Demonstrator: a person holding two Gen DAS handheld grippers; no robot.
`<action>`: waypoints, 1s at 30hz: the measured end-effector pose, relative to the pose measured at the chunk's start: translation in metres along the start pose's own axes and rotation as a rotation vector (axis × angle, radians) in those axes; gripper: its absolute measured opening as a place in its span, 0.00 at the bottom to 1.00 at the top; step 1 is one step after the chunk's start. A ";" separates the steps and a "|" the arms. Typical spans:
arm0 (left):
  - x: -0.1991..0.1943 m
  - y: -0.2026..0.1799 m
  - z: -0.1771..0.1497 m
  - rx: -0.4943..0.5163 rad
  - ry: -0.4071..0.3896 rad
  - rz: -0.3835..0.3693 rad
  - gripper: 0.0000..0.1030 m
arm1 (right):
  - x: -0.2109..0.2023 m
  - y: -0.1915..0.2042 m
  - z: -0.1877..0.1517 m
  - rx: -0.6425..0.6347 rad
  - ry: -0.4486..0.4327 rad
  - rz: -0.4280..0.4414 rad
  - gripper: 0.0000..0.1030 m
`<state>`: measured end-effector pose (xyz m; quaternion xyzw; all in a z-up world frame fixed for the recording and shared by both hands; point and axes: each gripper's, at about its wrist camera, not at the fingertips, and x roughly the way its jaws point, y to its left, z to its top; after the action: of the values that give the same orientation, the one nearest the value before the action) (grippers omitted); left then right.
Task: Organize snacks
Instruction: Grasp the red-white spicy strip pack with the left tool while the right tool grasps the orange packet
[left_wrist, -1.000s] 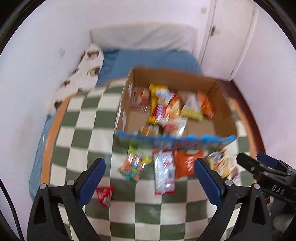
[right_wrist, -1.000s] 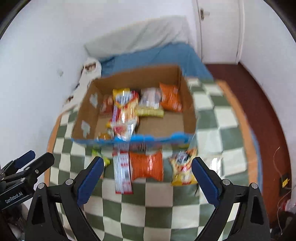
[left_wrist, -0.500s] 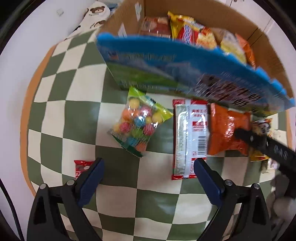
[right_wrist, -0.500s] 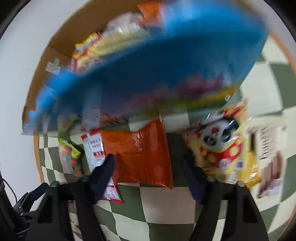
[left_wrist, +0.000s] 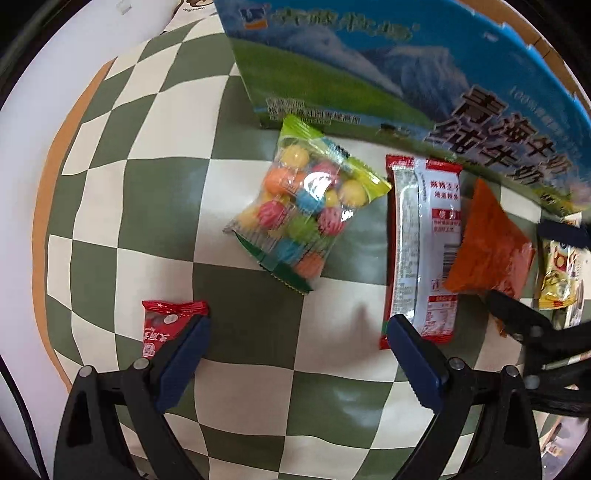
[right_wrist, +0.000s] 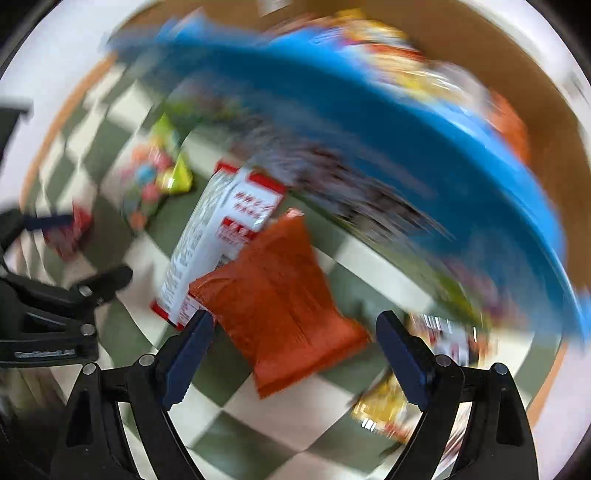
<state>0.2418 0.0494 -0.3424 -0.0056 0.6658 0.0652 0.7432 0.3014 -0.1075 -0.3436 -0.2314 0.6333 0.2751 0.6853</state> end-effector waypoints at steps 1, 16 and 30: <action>0.002 -0.001 -0.001 0.002 0.006 0.014 0.94 | 0.005 0.003 0.004 -0.021 0.017 0.008 0.89; 0.016 -0.034 0.027 0.035 0.040 -0.137 0.95 | 0.028 -0.076 -0.098 0.887 0.065 0.285 0.91; 0.037 -0.054 -0.020 0.148 0.077 -0.130 0.44 | 0.027 -0.068 -0.089 0.739 0.023 0.153 0.88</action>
<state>0.2313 -0.0028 -0.3857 0.0034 0.6951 -0.0329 0.7182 0.2825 -0.2154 -0.3805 0.0766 0.7129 0.0759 0.6929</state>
